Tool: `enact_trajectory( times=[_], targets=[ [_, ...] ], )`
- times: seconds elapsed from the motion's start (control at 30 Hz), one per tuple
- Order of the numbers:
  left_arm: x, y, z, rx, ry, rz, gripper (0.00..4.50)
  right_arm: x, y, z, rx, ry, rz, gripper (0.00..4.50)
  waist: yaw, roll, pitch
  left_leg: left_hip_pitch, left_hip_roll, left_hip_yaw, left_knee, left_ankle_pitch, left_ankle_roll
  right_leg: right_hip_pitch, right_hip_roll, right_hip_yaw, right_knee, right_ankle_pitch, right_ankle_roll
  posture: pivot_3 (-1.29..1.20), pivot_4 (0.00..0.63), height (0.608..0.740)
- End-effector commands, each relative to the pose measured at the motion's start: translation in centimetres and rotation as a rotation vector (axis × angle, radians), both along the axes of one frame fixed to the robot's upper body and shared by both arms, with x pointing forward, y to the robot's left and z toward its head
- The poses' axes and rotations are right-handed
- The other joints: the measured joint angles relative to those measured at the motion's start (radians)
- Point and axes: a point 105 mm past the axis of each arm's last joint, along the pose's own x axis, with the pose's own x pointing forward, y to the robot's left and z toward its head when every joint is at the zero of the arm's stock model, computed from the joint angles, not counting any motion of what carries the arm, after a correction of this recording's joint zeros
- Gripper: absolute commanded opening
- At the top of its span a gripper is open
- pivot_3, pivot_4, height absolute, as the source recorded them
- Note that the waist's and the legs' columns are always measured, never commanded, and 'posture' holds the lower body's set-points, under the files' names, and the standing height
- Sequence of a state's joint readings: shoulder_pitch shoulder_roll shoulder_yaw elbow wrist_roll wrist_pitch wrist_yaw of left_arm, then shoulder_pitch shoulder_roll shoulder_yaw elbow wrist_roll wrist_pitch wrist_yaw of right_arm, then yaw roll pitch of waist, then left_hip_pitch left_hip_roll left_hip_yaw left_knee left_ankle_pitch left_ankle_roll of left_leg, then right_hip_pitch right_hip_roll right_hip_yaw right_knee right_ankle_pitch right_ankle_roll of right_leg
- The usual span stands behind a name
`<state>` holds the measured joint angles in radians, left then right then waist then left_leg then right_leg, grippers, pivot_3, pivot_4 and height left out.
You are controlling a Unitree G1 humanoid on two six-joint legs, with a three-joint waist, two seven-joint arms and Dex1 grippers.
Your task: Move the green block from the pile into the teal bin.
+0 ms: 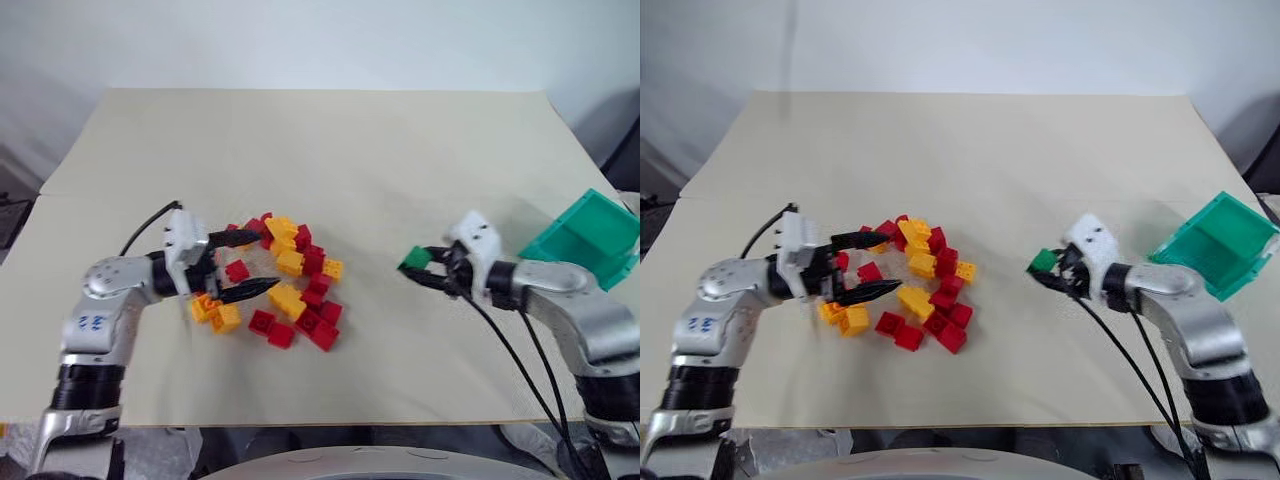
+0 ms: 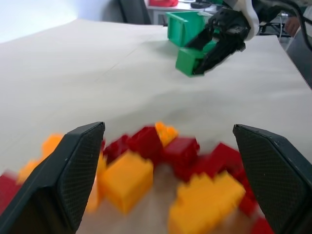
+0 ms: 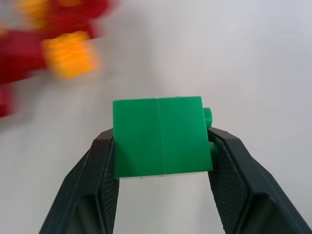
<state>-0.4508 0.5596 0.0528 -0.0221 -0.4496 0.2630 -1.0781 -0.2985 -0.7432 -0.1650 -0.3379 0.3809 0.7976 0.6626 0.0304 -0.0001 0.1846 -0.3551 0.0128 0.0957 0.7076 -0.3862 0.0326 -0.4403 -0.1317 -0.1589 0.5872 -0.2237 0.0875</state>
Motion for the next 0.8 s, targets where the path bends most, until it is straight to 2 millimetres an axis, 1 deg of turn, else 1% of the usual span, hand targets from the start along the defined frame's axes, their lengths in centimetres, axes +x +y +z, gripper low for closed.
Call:
enact_trajectory(
  times=[0.03,0.1,0.17,0.23,0.3,0.37,0.43,0.47,0.57,0.67,0.77,0.8],
  targets=[
    [0.4,-2.4,0.9,-0.001,-0.034,-0.044,4.5,-0.3,-4.9,2.8,-0.021,-0.146,-0.248,2.12,-0.004,0.0,0.0,0.0,0.0,0.0,0.0,0.0,0.0,0.0,0.0,0.0,0.0,0.0,0.0,0.0,0.15,0.74],
    [0.9,-4.1,1.3,0.003,-0.044,-0.07,4.5,-0.5,-8.3,3.9,-0.022,-0.205,-0.42,2.12,-0.004,0.0,0.0,0.0,-0.001,0.001,0.0,0.0,0.0,0.0,0.0,0.0,0.0,0.0,0.0,0.0,0.15,0.74],
    [1.5,-5.2,1.6,0.006,-0.06,-0.084,4.5,-0.4,-10.5,4.4,-0.041,-0.227,-0.53,2.12,-0.006,0.0,0.0,0.001,-0.001,0.003,0.001,0.0,0.0,0.0,0.001,0.001,0.001,0.0,0.001,0.0,0.15,0.74],
    [2.0,-6.3,1.8,0.013,-0.072,-0.094,4.5,-0.1,-12.1,4.5,-0.071,-0.239,-0.602,2.12,-0.01,0.0,0.0,0.002,0.0,0.004,0.001,0.001,0.0,0.002,0.002,0.002,0.001,0.001,0.001,0.0,0.15,0.74],
    [2.1,-6.9,1.9,0.01,-0.079,-0.111,4.5,0.2,-12.9,4.6,-0.089,-0.253,-0.639,2.12,-0.014,0.001,0.0,0.003,0.0,0.004,0.001,0.001,-0.001,0.002,0.002,0.003,0.002,0.001,0.001,0.0,0.15,0.74],
    [2.6,-8.0,1.9,0.012,-0.09,-0.127,4.5,1.1,-15.2,4.2,-0.099,-0.248,-0.731,2.12,-0.019,0.001,0.0,0.003,0.001,0.004,0.001,0.001,-0.001,0.002,0.003,0.003,0.002,0.001,0.001,0.0,0.15,0.74],
    [3.0,-8.7,1.9,0.013,-0.099,-0.138,4.5,2.3,-16.9,3.9,-0.121,-0.258,-0.789,2.12,-0.025,0.001,0.0,0.003,0.0,0.006,0.002,0.002,0.0,0.002,0.002,0.003,0.003,0.001,0.0,0.0,0.15,0.74],
    [3.1,-8.9,1.9,0.013,-0.105,-0.139,4.5,2.7,-17.4,3.7,-0.125,-0.253,-0.804,2.47,-0.029,0.001,0.0,0.003,0.0,0.008,0.002,0.003,0.001,0.001,0.001,0.003,0.002,0.002,0.0,0.0,0.15,0.74],
    [3.5,-8.8,1.9,0.008,-0.109,-0.13,4.5,3.8,-17.1,4.0,-0.133,-0.271,-0.757,3.5,-0.032,0.002,0.0,0.003,0.001,0.009,0.001,0.003,0.0,0.001,0.001,0.003,0.002,0.002,0.0,0.0,0.15,0.74],
    [4.1,-7.3,1.7,0.027,-0.08,-0.064,4.5,4.2,-16.6,4.6,-0.146,-0.288,-0.71,4.46,-0.032,0.002,0.0,0.002,0.002,0.009,0.001,0.004,0.0,0.001,0.001,0.003,0.002,0.002,0.0,0.0,0.15,0.74],
    [4.0,-5.7,1.9,0.011,-0.094,-0.029,4.5,4.2,-15.8,5.0,-0.143,-0.288,-0.65,4.48,-0.032,0.003,0.0,0.002,0.002,0.009,0.001,0.004,0.0,0.001,0.001,0.003,0.002,0.002,0.0,0.0,0.15,0.74],
    [4.2,-4.4,2.1,0.01,-0.108,0.018,4.5,4.0,-14.5,5.3,-0.148,-0.295,-0.573,4.48,-0.032,0.003,0.0,0.002,0.002,0.008,0.001,0.004,0.0,0.001,0.001,0.003,0.002,0.002,0.0,0.0,0.15,0.74]
  ],
)
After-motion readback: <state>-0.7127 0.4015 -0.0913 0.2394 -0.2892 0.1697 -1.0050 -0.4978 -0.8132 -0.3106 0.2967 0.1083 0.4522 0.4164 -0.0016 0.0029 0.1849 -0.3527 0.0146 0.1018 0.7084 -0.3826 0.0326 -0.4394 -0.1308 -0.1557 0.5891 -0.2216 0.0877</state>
